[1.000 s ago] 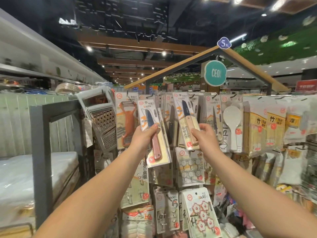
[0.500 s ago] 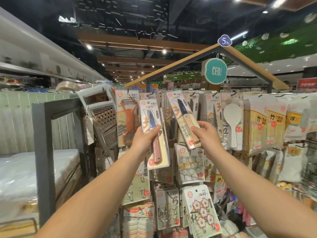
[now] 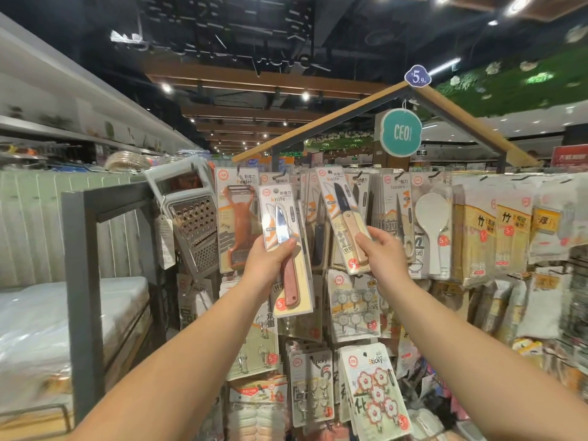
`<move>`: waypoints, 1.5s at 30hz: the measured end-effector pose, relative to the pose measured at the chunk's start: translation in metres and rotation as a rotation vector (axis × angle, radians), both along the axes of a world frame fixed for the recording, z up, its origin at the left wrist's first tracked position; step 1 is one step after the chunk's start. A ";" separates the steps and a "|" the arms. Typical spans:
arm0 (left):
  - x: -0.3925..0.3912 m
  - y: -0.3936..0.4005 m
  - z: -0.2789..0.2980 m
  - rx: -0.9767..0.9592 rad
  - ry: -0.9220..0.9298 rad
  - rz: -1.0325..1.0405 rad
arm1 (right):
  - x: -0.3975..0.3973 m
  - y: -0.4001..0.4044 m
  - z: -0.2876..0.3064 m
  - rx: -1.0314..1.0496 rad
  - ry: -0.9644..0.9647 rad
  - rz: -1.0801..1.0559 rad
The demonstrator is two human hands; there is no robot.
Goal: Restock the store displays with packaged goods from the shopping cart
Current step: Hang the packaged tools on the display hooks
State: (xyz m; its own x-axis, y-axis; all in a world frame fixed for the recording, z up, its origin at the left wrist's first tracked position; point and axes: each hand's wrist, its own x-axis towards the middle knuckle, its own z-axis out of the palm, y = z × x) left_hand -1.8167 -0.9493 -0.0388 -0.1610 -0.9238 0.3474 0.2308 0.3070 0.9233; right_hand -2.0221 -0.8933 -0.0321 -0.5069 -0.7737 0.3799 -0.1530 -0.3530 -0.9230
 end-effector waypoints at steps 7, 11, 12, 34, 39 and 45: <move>0.004 0.003 0.001 -0.011 -0.015 -0.003 | -0.004 -0.005 0.002 0.000 -0.006 -0.009; 0.005 0.004 0.001 -0.007 -0.017 0.012 | -0.008 -0.012 0.009 0.055 0.007 0.009; 0.005 0.004 0.001 -0.007 -0.013 0.010 | -0.008 -0.014 0.011 0.073 0.015 0.017; 0.000 0.013 -0.001 -0.087 0.002 -0.004 | 0.061 0.009 0.001 0.149 0.502 0.366; -0.004 0.017 -0.002 -0.080 0.008 -0.002 | 0.060 0.004 -0.009 0.133 0.418 0.288; -0.009 0.016 -0.007 -0.056 0.047 -0.032 | 0.068 0.007 -0.015 0.058 0.389 0.045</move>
State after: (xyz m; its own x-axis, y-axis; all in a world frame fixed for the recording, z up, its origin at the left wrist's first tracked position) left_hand -1.8253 -0.9336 -0.0456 -0.1726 -0.8974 0.4060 0.2843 0.3493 0.8928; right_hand -1.9541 -0.8861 -0.0470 -0.2989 -0.8177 0.4919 -0.4808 -0.3162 -0.8178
